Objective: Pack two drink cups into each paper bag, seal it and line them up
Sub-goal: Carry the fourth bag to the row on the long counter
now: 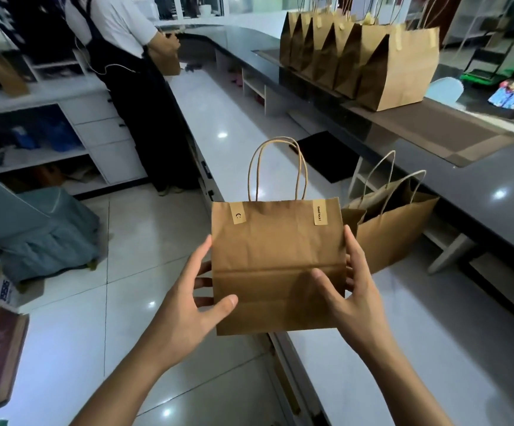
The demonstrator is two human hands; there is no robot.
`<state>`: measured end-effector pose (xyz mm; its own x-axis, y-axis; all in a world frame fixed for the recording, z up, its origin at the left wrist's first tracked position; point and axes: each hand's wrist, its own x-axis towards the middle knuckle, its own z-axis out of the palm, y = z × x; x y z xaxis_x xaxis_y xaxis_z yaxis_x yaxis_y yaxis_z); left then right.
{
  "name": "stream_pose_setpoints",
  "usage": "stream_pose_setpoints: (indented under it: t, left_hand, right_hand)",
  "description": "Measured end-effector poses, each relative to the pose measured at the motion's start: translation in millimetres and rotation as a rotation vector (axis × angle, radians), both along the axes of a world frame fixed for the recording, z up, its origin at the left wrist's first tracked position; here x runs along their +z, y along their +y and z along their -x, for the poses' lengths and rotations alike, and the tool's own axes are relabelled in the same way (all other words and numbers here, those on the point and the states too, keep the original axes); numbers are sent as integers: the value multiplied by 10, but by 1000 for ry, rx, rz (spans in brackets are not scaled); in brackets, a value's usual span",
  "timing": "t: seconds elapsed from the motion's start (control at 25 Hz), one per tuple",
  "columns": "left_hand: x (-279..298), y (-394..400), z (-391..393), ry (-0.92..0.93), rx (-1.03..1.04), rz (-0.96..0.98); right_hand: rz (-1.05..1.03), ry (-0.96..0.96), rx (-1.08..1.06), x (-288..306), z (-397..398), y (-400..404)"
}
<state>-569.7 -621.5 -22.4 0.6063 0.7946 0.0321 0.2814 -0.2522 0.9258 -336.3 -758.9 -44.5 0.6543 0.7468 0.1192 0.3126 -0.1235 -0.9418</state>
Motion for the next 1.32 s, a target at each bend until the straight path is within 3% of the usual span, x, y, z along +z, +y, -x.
stream_pose_setpoints:
  t: [0.48,0.96,1.32]
  left_hand:
    - [255,1206,-645,-61,52,-56]
    - [453,2839,-1533,-118,-141,-136]
    - [616,3515,-2271,-149,-315,-115]
  right_hand:
    - [-33,-119,60,387,-703,1252]
    - [-30,-156,-207,765,-1274,2531]
    - [18,-157,-401,1020,-1710,2942]
